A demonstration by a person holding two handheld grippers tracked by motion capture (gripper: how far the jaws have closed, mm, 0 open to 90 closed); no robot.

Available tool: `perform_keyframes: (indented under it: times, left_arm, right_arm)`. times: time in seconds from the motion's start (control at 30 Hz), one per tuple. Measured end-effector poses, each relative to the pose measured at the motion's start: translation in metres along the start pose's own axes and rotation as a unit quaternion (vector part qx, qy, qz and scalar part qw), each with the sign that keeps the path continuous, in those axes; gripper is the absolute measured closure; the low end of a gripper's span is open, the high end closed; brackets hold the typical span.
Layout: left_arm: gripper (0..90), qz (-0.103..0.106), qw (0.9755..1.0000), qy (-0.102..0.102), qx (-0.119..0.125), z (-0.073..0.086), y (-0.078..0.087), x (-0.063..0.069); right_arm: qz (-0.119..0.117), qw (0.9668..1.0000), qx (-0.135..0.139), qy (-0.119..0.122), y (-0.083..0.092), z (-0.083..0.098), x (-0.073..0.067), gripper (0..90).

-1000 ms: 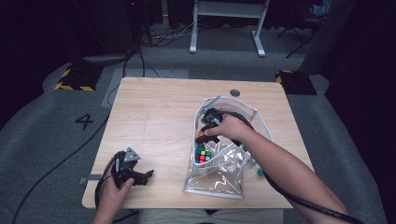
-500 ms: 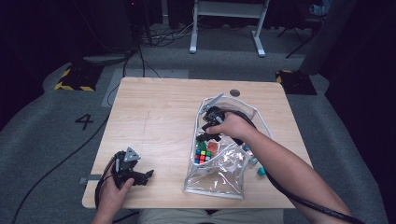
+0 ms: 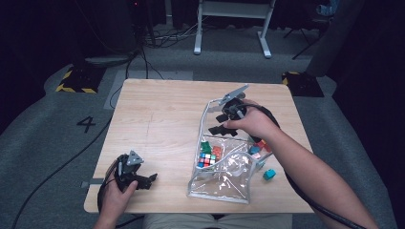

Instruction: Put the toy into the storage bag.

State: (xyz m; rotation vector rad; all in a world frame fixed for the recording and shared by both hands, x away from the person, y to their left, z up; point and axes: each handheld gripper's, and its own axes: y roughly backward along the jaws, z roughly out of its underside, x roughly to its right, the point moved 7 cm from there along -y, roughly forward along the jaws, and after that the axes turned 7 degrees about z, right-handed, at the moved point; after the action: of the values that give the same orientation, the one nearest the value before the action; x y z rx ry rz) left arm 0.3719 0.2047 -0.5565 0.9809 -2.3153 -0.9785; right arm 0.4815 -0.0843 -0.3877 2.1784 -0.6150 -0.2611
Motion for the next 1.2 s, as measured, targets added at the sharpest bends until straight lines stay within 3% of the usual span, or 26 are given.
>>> perform_keyframes:
  times: [0.27, 0.37, 0.5, 0.67, 0.9, 1.2]
  left_arm:
    - [0.0, -0.002, 1.0, 0.002, -0.001, 0.0, 0.0, 0.0]
    - [0.0, -0.002, 1.0, 0.003, -0.001, 0.0, 0.0, 0.0]
    - [0.0, 0.001, 1.0, 0.006, -0.001, 0.0, -0.001, 0.001]
    - [0.0, -0.003, 1.0, 0.004, -0.002, 0.0, -0.001, 0.0]
    - [0.0, -0.003, 1.0, 0.003, -0.001, -0.001, -0.001, -0.001]
    - [0.0, -0.002, 1.0, 0.001, -0.002, -0.001, -0.001, -0.001]
  right_arm:
    - [0.023, 0.9985, 0.044, -0.02, 0.045, -0.009, 0.016, 37.0]
    - [0.037, 0.9977, 0.051, -0.024, 0.06, -0.008, 0.022, 36.6]
    - [0.05, 0.9956, 0.063, -0.049, 0.082, 0.001, 0.034, 36.6]
    - [0.076, 0.9917, 0.074, -0.073, 0.109, 0.02, 0.055, 36.6]
    - [0.113, 0.9833, 0.088, -0.112, 0.143, 0.05, 0.082, 36.9]
    - [0.156, 0.9722, 0.086, -0.152, 0.163, 0.101, 0.116, 37.4]
